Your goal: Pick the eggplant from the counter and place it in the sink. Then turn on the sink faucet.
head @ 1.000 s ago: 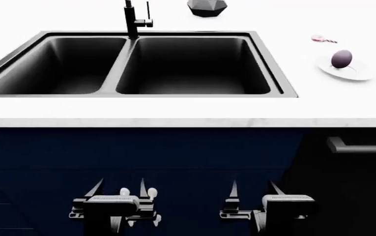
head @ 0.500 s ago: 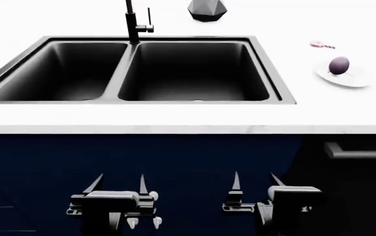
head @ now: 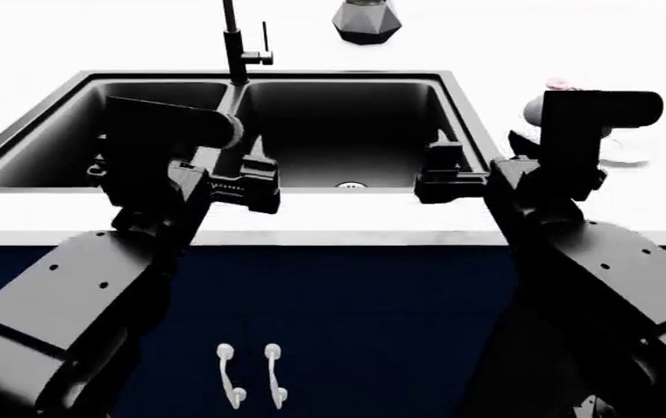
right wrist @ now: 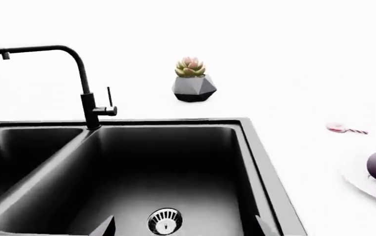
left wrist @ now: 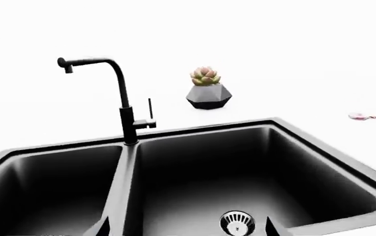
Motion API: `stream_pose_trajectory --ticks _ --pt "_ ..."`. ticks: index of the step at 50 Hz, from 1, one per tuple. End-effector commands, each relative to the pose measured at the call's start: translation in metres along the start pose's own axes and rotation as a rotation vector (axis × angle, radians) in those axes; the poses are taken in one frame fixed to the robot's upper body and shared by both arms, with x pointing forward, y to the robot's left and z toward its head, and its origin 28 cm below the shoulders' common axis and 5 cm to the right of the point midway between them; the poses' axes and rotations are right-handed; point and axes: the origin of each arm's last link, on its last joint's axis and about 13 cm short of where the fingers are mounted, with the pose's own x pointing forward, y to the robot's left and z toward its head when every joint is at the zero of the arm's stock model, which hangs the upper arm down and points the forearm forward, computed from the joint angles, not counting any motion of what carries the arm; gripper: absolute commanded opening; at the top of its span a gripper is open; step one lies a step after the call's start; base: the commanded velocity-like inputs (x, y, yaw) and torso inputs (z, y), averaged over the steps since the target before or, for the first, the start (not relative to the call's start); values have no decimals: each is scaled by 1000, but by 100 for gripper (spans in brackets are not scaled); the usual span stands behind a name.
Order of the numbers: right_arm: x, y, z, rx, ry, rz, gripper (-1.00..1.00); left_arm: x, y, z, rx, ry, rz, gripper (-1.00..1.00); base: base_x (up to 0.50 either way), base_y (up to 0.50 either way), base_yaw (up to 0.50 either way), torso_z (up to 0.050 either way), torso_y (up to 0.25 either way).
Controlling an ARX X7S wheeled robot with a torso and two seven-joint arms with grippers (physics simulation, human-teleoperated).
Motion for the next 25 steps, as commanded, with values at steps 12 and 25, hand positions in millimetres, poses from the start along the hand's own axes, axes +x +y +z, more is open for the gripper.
stream_pose_trajectory --ticks 12,25 --pt "147 4 104 -95 52 -236 100 158 38 93 23 48 131 100 353 0 0 50 0" --pt "149 4 81 -162 121 -360 100 158 32 79 69 141 173 100 500 0 0 50 0"
